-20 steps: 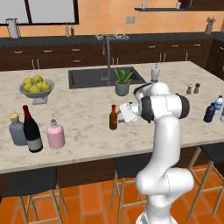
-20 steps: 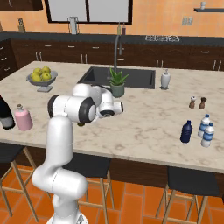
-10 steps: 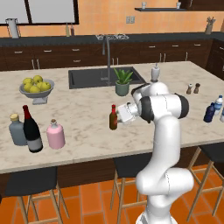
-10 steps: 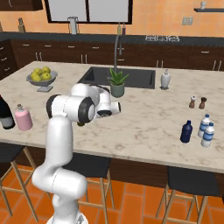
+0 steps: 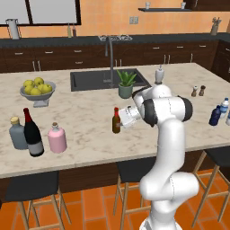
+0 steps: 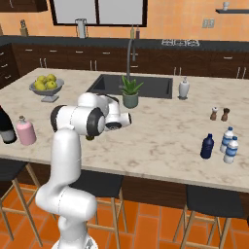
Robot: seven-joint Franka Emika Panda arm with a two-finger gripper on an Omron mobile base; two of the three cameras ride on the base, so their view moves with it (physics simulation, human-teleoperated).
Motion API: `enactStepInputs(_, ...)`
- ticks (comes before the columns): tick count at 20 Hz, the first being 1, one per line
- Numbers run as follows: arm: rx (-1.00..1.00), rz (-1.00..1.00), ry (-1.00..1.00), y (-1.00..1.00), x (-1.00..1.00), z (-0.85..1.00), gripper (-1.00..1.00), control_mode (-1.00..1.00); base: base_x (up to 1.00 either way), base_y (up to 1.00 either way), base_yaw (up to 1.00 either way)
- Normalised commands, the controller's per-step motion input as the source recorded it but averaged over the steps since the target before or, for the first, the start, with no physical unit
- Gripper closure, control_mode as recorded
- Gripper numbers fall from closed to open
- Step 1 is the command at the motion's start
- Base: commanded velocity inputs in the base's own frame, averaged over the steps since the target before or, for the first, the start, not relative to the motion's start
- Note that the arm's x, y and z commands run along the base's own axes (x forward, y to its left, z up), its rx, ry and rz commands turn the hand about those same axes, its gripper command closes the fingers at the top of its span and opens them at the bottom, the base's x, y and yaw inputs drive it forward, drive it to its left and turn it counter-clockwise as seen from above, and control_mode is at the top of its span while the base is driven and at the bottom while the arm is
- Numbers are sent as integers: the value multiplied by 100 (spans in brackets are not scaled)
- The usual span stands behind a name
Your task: Move the plastic bottles in the middle to the plastics group, and the glass bottles in the middle to the glass group.
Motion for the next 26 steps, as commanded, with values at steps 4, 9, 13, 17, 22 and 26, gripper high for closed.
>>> enactStepInputs(4,0,0,0,0,0,0,100,-100,0,0,0)
enactStepInputs(9,3,1,-10,20,-6,14,100,-100,0,0,0)
enactStepInputs(13,1,15,-12,78,-21,27,100,-100,0,0,0)
enactStepInputs(17,-1,21,-8,100,-29,12,100,-100,0,0,0)
enactStepInputs(22,-2,21,-8,100,-24,6,100,-100,0,0,0)
enactStepInputs(26,0,16,-8,90,-2,6,100,-100,0,0,0)
